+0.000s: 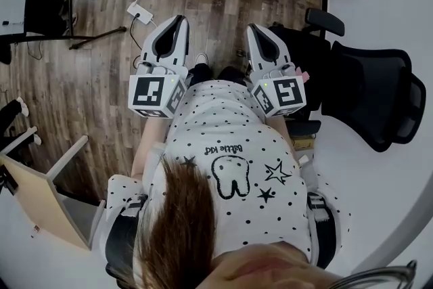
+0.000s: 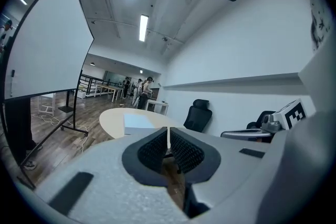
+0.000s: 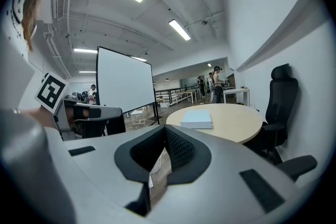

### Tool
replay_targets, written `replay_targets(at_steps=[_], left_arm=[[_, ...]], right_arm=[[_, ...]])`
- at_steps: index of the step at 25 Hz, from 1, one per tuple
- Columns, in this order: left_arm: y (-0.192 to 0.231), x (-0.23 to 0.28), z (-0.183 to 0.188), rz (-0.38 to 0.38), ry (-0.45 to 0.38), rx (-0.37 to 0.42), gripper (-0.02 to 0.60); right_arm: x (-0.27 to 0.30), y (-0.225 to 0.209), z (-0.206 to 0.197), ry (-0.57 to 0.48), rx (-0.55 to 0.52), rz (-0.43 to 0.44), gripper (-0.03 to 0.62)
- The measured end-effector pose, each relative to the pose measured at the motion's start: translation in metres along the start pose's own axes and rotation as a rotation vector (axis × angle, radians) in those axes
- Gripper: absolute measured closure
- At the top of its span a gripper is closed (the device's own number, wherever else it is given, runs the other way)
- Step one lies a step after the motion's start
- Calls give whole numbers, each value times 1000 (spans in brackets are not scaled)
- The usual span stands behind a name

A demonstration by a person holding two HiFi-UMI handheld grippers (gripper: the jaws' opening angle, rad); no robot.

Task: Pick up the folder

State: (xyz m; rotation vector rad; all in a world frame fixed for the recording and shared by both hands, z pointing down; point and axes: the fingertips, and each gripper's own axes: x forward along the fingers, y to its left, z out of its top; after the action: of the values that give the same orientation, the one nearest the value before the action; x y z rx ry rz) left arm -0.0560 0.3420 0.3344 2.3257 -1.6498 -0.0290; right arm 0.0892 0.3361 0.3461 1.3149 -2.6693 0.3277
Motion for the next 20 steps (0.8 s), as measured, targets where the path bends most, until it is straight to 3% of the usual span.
replay_targets(at_steps=[10, 20], left_arm=[[32, 3, -7, 36, 29, -39, 554], [35, 24, -8, 32, 49, -47, 554]], right_arm=[[23, 4, -5, 36, 15, -2, 588], [41, -13, -4, 54, 21, -1, 588]])
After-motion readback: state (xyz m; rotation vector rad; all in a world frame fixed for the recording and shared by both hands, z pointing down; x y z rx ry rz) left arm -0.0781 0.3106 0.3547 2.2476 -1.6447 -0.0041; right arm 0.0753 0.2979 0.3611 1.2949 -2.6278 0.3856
